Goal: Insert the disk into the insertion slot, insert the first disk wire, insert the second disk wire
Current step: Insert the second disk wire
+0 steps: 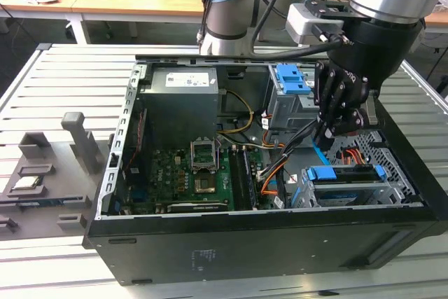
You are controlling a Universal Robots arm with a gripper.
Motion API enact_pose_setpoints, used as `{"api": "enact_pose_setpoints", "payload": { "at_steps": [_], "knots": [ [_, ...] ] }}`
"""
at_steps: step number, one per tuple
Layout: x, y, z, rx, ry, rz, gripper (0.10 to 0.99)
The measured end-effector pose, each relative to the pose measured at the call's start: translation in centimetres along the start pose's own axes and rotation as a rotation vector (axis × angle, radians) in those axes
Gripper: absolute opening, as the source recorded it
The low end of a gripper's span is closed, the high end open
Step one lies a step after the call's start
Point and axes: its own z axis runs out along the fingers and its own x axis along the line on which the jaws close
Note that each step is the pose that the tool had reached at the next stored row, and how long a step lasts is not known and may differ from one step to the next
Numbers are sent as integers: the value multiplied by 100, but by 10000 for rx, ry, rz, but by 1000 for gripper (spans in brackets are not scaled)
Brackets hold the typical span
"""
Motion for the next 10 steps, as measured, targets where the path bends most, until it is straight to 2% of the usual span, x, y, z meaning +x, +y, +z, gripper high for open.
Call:
{"api": "enact_pose_setpoints", "payload": {
  "at_steps": [7, 10],
  "knots": [
    [84, -1, 8, 0, 0, 0, 157],
    [103, -46, 22, -2, -1, -1, 157]
  ]
}}
